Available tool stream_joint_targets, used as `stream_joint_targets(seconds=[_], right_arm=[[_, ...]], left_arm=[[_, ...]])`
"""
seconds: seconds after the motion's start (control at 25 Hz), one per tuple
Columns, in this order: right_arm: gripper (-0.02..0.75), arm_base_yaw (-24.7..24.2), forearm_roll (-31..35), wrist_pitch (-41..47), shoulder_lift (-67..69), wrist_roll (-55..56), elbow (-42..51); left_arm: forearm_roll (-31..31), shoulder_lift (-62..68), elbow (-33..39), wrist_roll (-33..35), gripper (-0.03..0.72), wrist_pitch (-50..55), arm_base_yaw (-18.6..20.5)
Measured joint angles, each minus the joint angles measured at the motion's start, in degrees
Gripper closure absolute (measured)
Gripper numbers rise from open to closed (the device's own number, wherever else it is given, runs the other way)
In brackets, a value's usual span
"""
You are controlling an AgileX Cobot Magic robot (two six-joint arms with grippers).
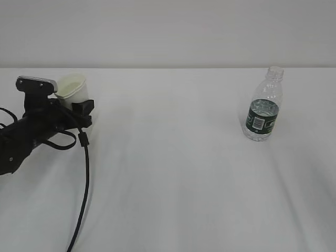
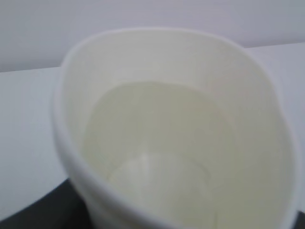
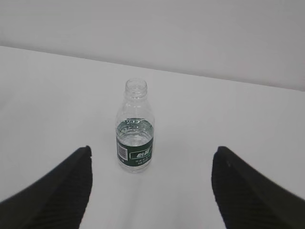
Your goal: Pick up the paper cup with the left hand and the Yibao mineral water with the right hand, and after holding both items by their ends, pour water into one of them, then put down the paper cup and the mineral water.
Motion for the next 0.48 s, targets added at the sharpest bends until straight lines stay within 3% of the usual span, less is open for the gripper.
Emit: stream_joint_targets(seconds=[0.48], right_arm=[[0.148, 0.0, 0.1, 0.0, 0.0, 0.2, 0.6]], left_arm=[[-1.8, 3.8, -0.1, 0.3, 0.265, -3.3, 0.0]])
